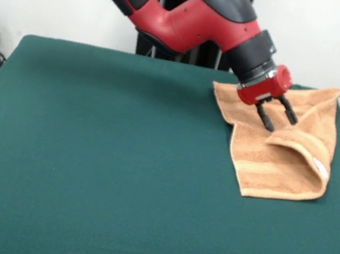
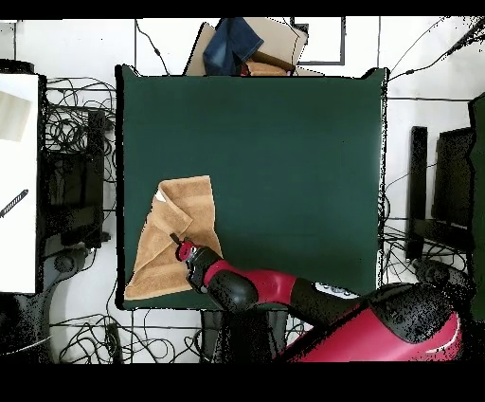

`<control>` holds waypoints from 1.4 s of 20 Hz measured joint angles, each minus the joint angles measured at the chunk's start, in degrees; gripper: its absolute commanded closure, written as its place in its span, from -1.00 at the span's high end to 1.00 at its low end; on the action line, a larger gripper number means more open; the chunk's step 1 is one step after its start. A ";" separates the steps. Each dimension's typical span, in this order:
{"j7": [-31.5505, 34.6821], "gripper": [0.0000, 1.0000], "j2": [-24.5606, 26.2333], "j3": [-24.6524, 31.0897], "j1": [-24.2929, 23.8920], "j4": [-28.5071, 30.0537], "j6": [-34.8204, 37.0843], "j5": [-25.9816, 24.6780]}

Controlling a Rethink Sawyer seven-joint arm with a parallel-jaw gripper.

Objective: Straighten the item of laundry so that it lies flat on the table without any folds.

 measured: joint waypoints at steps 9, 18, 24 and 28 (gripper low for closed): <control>0.00 1.00 0.81 1.35 -0.08 0.00 1.48 0.02; 0.00 1.00 -5.14 1.13 5.02 0.50 1.50 1.44; 0.00 1.00 -6.85 1.14 5.41 0.69 1.50 1.44; 0.00 1.00 -7.16 1.14 5.14 0.85 1.50 1.44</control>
